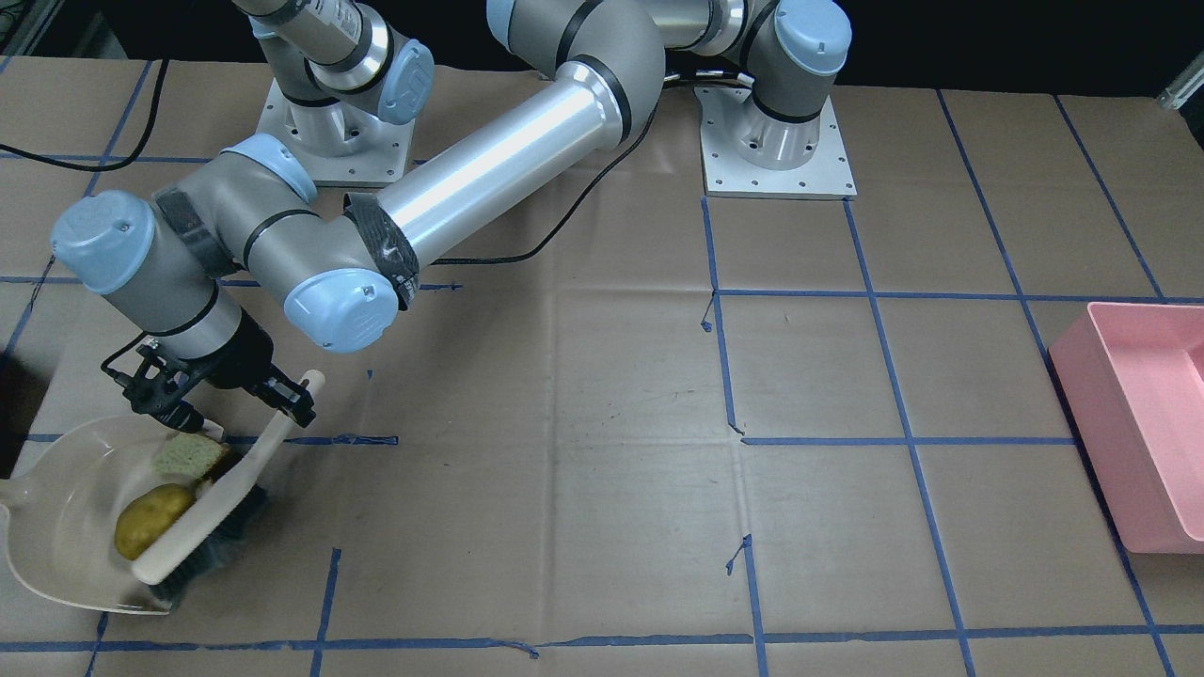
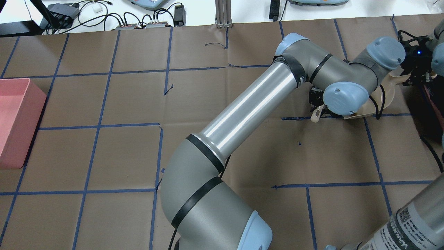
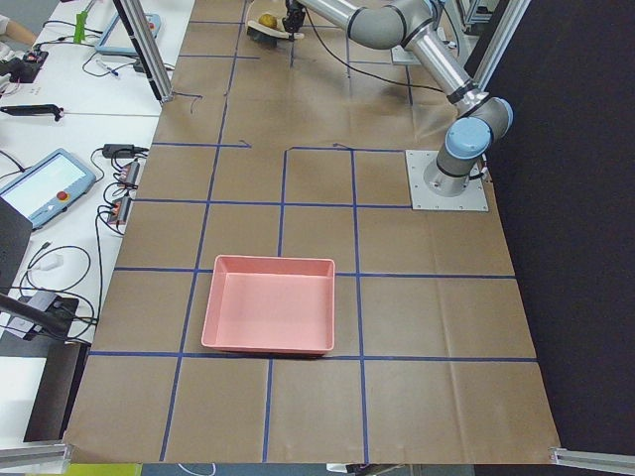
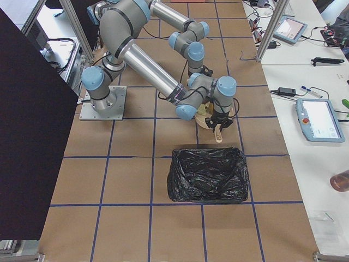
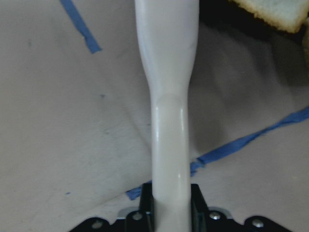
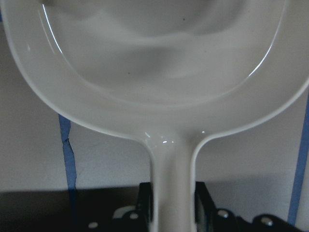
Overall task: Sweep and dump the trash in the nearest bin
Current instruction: 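Sweep the bread and ball into the dustpan with the brush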
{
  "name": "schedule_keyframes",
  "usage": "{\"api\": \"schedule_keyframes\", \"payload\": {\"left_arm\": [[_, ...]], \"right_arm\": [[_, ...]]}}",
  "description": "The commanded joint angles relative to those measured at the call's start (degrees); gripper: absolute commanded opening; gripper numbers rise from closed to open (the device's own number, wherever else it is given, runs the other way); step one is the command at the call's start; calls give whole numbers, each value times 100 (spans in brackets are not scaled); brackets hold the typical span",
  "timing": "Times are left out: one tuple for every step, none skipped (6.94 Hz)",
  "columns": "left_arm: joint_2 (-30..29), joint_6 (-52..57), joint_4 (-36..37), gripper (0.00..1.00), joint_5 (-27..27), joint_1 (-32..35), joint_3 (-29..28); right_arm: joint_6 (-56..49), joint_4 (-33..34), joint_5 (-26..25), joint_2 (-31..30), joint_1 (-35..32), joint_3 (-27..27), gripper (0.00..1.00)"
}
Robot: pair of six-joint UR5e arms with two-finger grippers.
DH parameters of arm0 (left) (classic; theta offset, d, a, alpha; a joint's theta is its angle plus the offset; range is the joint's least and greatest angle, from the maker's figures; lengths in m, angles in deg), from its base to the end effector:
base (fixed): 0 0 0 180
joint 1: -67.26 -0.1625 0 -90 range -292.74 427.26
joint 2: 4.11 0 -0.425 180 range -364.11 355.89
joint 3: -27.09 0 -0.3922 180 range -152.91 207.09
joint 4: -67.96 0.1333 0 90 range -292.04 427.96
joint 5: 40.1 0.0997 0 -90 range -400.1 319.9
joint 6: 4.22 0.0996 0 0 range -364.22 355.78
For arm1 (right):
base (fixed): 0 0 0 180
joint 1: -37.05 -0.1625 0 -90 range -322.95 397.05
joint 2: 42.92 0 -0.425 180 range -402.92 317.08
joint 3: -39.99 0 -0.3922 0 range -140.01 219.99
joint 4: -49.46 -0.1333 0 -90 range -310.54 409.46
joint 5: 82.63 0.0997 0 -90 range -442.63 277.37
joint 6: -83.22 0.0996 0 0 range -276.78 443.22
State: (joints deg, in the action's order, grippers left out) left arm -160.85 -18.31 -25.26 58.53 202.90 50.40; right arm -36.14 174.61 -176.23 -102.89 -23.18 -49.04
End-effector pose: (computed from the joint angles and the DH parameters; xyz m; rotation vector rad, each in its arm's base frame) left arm -0.7095 -0.5283 0.2260 0.8170 2.8683 -0.0382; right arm -0.2200 -0.6405 0.2517 2.1257 -2.1481 -0.0488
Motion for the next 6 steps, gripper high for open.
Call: {"api": "schedule_keyframes", "payload": {"left_arm": [[-22, -58, 391, 0, -962, 32, -38], [-14, -23, 375, 0, -925, 119, -38], [-23, -93, 331, 0, -872, 129, -29], [-23, -102, 314, 0, -959, 155, -29], [-14, -294, 383, 0, -986, 181, -46], [160, -391, 305, 0, -969, 208, -29]], "right_arm": [[0, 1, 0, -6, -41, 0, 3], [0, 1, 0, -6, -41, 0, 3], [0, 1, 0, -6, -41, 0, 3], [0, 1, 0, -6, -41, 0, 3], [0, 1, 0, 3, -41, 0, 3], [0, 1, 0, 3, -41, 0, 3]]}}
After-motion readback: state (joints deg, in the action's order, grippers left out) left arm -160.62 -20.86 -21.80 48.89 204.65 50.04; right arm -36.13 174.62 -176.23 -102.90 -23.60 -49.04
